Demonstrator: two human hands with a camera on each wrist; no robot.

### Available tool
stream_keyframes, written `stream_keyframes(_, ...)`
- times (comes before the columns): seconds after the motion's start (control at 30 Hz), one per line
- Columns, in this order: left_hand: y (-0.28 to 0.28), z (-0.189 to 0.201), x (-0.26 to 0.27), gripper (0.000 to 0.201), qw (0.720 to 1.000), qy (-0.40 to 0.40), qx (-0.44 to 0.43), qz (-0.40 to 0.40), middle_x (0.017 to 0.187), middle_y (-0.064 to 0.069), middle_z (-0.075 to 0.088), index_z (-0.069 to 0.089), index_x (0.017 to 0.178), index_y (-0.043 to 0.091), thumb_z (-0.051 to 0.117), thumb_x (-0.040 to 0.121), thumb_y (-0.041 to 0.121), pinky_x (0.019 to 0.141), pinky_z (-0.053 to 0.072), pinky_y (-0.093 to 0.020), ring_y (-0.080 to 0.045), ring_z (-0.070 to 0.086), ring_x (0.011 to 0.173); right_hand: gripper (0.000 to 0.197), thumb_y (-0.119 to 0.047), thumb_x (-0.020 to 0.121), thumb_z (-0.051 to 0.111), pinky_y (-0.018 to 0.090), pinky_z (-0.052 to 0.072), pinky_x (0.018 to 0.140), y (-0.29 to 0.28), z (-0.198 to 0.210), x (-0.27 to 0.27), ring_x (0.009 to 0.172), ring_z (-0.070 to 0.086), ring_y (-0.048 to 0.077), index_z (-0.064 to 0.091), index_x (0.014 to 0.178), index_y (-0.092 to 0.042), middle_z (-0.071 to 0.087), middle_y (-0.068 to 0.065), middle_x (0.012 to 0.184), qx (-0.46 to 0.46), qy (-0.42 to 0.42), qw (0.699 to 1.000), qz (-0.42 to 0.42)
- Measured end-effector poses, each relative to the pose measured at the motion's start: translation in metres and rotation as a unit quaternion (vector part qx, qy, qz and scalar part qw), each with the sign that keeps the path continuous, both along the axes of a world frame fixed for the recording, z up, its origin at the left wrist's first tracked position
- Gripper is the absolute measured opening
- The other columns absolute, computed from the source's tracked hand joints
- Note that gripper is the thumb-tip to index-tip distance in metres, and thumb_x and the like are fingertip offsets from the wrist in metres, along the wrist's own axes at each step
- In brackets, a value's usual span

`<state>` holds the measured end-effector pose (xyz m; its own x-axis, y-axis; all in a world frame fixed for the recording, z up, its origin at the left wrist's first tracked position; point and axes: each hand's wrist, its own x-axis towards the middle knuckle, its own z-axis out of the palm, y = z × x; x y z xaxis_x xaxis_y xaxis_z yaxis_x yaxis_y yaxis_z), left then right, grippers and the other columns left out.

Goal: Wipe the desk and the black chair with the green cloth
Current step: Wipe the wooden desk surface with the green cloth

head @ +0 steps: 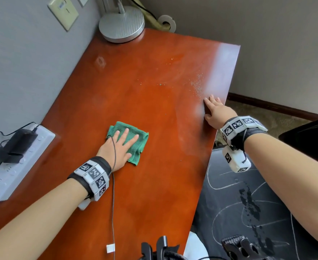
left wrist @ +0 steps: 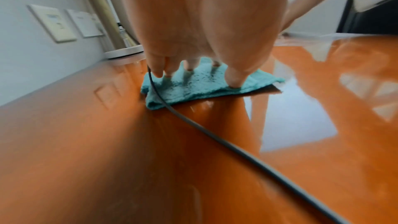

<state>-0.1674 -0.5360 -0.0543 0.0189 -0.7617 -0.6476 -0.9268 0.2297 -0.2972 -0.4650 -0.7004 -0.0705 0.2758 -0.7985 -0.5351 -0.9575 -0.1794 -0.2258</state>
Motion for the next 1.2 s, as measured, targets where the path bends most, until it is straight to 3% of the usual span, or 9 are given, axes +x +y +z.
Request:
stream_keyframes(0.2,-0.024,-0.003,0.014,0.064,0.983,0.066,-0.016,0.168,0.157,-0.007,-0.018,-0.018,0.148,0.032,0.027,0.102,0.035,0.113,0.023,-0.042,-0.031,-0.005,0.146,0.067,-0.031,0.099,0.040,0.041,0.018,0.117,0.000,-0.001,0.001,0.147,0.000,0.020,0.001,0.152,-0.019,-0.007,0.002,0.160,-0.005,0.003,1.000,0.000)
stream_keyframes(0.43,-0.079,-0.006,0.028,0.064,0.966,0.046,-0.053,0.248,0.158,-0.010,-0.013,-0.013,0.150,0.031,0.027,0.101,0.039,0.117,0.008,-0.047,-0.034,0.000,0.145,0.064,-0.036,0.099,0.038,0.041,0.021,0.115,-0.003,0.000,0.004,0.147,0.004,0.021,0.005,0.152,-0.019,-0.003,0.003,0.160,-0.013,0.016,1.000,0.005)
stream_keyframes(0.63,-0.124,-0.011,0.017,0.063,0.934,0.099,-0.082,0.335,0.158,-0.009,-0.016,-0.009,0.151,0.029,0.030,0.102,0.033,0.116,0.009,-0.050,-0.037,-0.007,0.144,0.061,-0.030,0.100,0.035,0.043,0.024,0.113,-0.004,0.000,0.004,0.147,0.005,0.022,0.006,0.152,-0.018,-0.003,0.003,0.160,-0.019,0.026,0.999,0.011)
stream_keyframes(0.9,-0.185,-0.012,0.001,0.062,0.943,0.133,-0.107,0.286,0.158,-0.006,-0.014,-0.005,0.151,0.030,0.032,0.102,0.030,0.115,0.013,-0.051,-0.037,-0.007,0.144,0.062,-0.028,0.099,0.037,0.040,0.023,0.114,-0.003,-0.001,0.002,0.147,0.005,0.021,0.006,0.152,-0.020,-0.003,0.002,0.160,-0.023,0.011,1.000,0.004)
stream_keyframes(1.07,-0.204,-0.013,-0.040,0.062,0.975,0.164,-0.082,0.124,0.158,-0.006,-0.014,-0.005,0.151,0.032,0.031,0.101,0.025,0.116,0.008,-0.046,-0.035,-0.007,0.145,0.063,-0.019,0.096,0.037,0.038,0.022,0.114,-0.004,0.002,0.000,0.147,0.004,0.020,0.007,0.152,-0.022,-0.002,0.000,0.160,-0.014,0.003,1.000,-0.002)
stream_keyframes(1.2,-0.201,-0.017,-0.069,0.065,0.982,0.186,-0.030,0.004,0.158,-0.005,-0.018,-0.007,0.150,0.034,0.032,0.099,0.022,0.117,0.002,-0.045,-0.034,-0.013,0.144,0.069,-0.016,0.093,0.039,0.038,0.021,0.115,-0.002,0.000,0.004,0.147,0.002,0.020,0.004,0.152,-0.022,-0.005,0.001,0.160,-0.006,0.006,1.000,-0.011)
